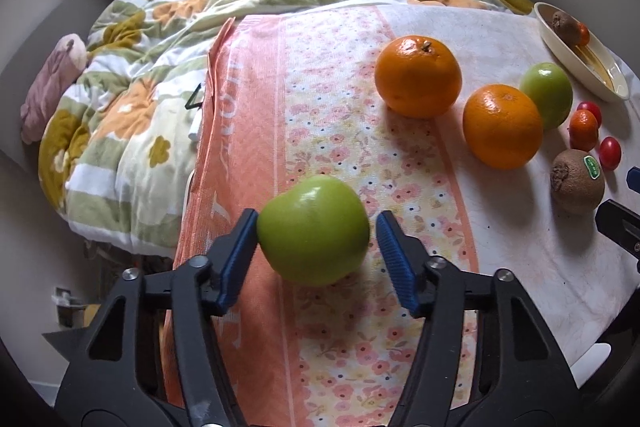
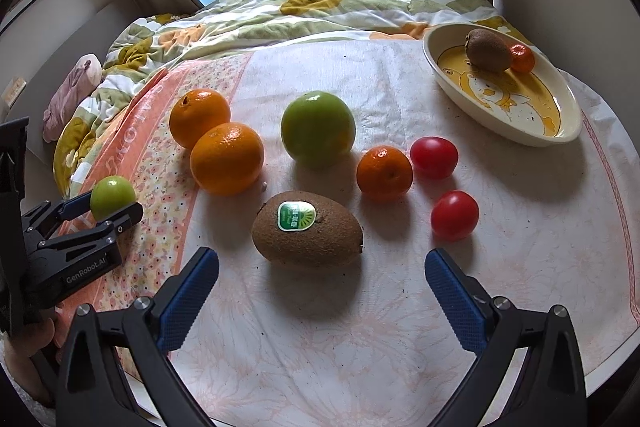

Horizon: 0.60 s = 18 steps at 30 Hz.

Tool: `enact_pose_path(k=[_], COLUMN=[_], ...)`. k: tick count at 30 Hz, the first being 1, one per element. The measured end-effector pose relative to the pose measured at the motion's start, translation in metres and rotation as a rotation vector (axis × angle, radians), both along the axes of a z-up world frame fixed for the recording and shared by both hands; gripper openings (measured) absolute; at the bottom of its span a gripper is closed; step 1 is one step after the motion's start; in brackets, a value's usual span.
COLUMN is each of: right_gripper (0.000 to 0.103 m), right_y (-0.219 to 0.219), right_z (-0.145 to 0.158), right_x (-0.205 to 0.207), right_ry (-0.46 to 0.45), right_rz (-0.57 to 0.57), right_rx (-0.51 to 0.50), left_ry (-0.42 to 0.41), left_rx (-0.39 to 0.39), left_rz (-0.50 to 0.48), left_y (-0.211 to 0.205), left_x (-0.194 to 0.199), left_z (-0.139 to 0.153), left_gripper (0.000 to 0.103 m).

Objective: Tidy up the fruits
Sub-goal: 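Grasp the green apple with the left tool while the right tool grasps the labelled kiwi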

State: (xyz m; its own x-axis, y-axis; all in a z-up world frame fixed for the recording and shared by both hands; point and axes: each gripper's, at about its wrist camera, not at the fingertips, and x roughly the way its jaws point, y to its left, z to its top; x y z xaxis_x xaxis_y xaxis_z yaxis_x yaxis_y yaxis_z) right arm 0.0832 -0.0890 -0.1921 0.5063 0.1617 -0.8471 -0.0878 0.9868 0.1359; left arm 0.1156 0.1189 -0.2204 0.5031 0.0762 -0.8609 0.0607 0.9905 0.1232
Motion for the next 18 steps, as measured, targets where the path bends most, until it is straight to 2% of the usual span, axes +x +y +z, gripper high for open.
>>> enact_pose_path(k=[13, 18], right_gripper=[0.103, 0.099], right_y=[0.004, 0.007], right_z=[-0.008, -0.013], right_x=[0.010, 0.016], right_ry=[0.020, 0.031], right_rz=[-0.014, -0.018], right_rx=[0.008, 0.012], left_ry=[0.003, 0.004], left_rx=[-0.012, -0.022], left_rz=[-0.038, -0.049], left_y=[0.001, -0.002], left_x=[-0.004, -0.010], left_z=[0.001, 0.002], left_gripper=[0.058, 0.058])
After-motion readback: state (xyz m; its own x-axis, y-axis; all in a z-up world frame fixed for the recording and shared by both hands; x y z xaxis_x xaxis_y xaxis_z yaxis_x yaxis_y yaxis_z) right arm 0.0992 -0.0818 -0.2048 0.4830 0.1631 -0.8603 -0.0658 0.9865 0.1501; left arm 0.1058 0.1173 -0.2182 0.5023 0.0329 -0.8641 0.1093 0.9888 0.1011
